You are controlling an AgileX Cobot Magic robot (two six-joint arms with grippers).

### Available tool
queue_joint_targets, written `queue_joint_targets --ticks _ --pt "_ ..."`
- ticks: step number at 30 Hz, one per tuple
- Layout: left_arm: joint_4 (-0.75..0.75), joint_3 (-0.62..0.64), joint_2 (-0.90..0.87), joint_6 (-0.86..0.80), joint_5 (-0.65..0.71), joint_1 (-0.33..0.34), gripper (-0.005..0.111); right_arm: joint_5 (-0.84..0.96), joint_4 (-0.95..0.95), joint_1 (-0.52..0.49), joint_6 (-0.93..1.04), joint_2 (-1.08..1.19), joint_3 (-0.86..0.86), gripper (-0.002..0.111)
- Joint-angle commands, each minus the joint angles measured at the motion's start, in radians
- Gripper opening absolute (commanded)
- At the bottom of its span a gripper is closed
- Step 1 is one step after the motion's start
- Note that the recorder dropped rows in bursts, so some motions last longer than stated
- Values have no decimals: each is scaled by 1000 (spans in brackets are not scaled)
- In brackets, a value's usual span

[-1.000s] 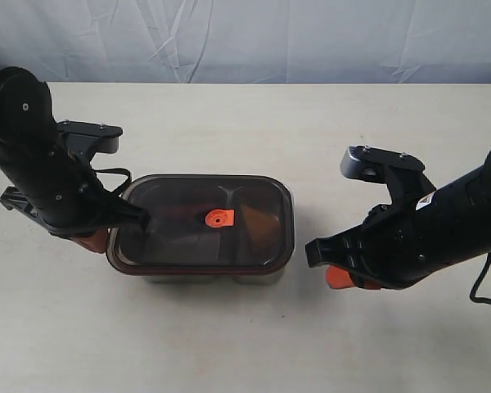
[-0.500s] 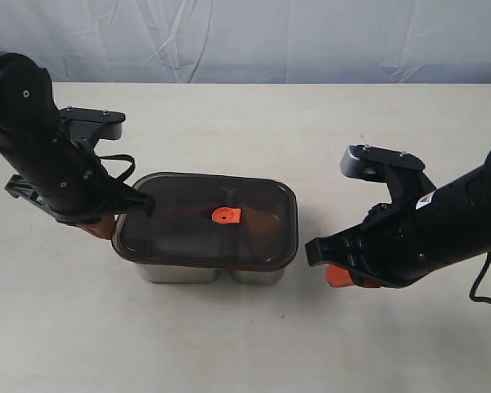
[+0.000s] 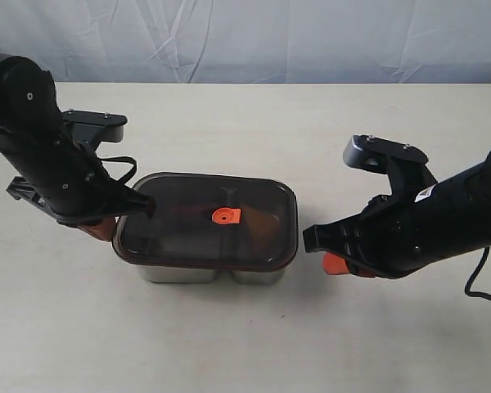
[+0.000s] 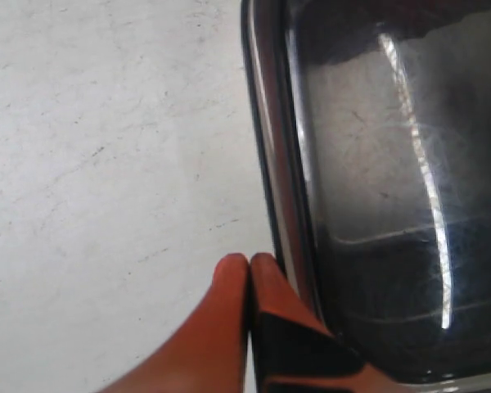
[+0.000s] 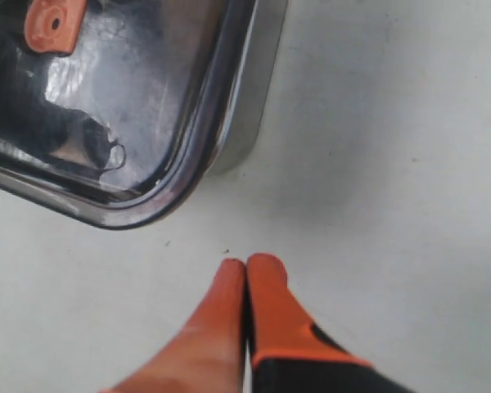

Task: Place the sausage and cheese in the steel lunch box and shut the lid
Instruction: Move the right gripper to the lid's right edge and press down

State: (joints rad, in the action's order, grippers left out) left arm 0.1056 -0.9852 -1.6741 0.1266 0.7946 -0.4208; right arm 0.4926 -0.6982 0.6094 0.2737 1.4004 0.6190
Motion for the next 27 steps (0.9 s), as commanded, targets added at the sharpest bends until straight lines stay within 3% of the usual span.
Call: queue_joint_targets --ticks 1,14,27 --pt "6 -6 -1 0 -4 -9 0 -8 -9 -2 1 2 -6 -1" --pt "-62 -6 4 -6 42 -7 0 -8 -58 4 8 91 2 -1" --pt "-98 -6 4 -6 38 -7 0 -5 -96 111 23 221 134 -1"
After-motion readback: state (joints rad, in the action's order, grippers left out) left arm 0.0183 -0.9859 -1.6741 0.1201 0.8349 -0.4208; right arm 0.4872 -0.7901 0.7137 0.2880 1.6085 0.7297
